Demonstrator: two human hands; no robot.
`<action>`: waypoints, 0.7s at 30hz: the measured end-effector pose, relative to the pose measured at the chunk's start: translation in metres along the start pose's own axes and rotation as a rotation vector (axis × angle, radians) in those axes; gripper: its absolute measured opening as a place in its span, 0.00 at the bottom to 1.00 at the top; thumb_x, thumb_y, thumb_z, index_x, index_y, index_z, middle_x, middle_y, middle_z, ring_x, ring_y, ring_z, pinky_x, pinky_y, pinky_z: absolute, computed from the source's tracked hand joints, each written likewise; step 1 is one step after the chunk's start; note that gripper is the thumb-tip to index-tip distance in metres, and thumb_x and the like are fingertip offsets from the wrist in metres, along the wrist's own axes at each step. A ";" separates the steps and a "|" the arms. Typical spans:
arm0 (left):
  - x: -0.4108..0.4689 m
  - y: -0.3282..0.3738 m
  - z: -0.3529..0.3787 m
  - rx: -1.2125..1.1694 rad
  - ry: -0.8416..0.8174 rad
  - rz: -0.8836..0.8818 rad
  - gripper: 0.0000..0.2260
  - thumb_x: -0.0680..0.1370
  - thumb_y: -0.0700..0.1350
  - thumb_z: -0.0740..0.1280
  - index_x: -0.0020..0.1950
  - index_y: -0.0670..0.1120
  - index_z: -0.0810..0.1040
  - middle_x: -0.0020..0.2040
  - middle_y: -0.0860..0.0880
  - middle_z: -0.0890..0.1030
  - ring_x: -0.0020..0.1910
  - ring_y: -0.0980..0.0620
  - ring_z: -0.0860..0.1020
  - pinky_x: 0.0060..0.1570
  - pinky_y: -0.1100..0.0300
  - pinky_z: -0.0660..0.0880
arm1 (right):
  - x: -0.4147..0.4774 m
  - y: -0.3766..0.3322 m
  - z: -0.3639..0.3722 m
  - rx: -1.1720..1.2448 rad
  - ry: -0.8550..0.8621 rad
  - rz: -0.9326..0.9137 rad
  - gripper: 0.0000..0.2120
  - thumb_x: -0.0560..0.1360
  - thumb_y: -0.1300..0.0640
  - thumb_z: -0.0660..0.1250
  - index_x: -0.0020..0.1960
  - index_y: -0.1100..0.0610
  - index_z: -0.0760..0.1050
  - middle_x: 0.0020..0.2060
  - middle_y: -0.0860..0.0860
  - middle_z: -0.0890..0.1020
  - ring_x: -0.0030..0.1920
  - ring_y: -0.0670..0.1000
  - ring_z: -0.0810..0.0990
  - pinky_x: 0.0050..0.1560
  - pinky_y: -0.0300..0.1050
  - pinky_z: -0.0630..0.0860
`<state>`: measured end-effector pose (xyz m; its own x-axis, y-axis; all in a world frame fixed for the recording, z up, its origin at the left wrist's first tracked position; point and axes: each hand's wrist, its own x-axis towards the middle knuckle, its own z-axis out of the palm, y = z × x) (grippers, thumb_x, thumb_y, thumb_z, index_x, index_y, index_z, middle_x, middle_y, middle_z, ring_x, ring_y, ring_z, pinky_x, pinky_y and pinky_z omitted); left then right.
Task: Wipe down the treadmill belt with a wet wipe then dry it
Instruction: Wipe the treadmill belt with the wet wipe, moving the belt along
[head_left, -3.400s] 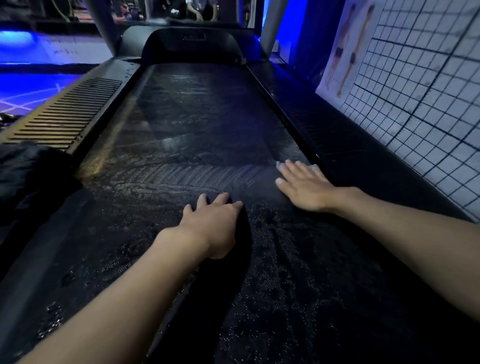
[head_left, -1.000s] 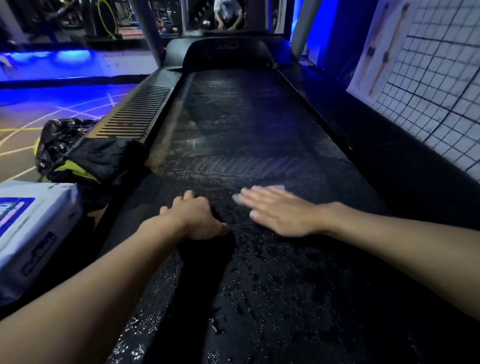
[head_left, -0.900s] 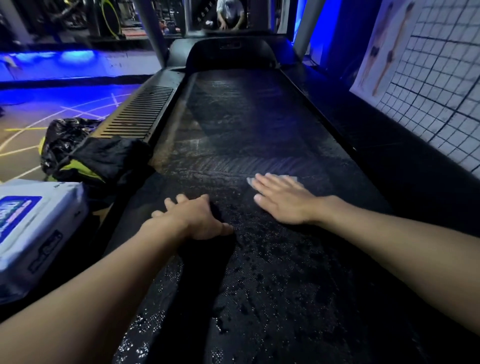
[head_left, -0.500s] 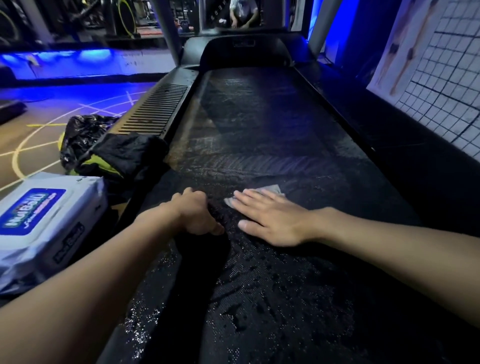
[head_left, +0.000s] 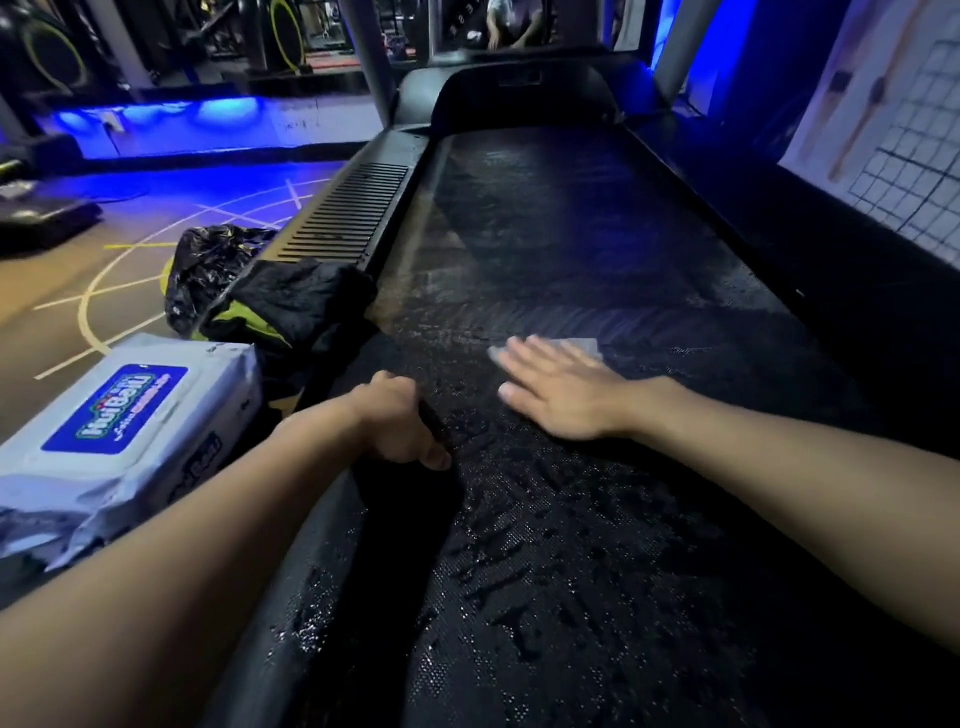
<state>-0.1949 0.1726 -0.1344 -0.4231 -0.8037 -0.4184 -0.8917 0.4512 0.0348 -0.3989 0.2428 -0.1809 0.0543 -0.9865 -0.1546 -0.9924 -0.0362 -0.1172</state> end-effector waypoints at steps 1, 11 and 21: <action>0.000 -0.001 0.000 0.018 0.008 -0.018 0.41 0.64 0.64 0.76 0.71 0.47 0.69 0.69 0.41 0.67 0.67 0.40 0.69 0.66 0.53 0.70 | -0.002 -0.012 0.005 -0.017 -0.014 -0.090 0.30 0.83 0.37 0.41 0.81 0.46 0.40 0.81 0.47 0.42 0.80 0.48 0.40 0.78 0.51 0.37; -0.015 -0.011 -0.007 0.023 -0.065 0.068 0.39 0.70 0.60 0.74 0.74 0.47 0.63 0.69 0.44 0.70 0.69 0.45 0.68 0.64 0.61 0.65 | 0.013 -0.047 0.012 -0.005 -0.004 -0.230 0.30 0.83 0.38 0.43 0.82 0.49 0.44 0.81 0.48 0.45 0.80 0.47 0.42 0.79 0.51 0.38; -0.019 -0.009 -0.008 0.187 -0.018 -0.031 0.48 0.63 0.69 0.74 0.73 0.44 0.64 0.71 0.37 0.62 0.70 0.37 0.63 0.67 0.50 0.66 | 0.039 -0.038 0.002 0.026 -0.006 -0.193 0.28 0.84 0.41 0.43 0.81 0.47 0.43 0.81 0.47 0.45 0.80 0.48 0.42 0.79 0.52 0.39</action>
<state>-0.1804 0.1804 -0.1197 -0.3915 -0.8119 -0.4330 -0.8579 0.4922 -0.1473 -0.3586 0.2056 -0.1848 0.2444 -0.9605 -0.1328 -0.9603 -0.2207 -0.1708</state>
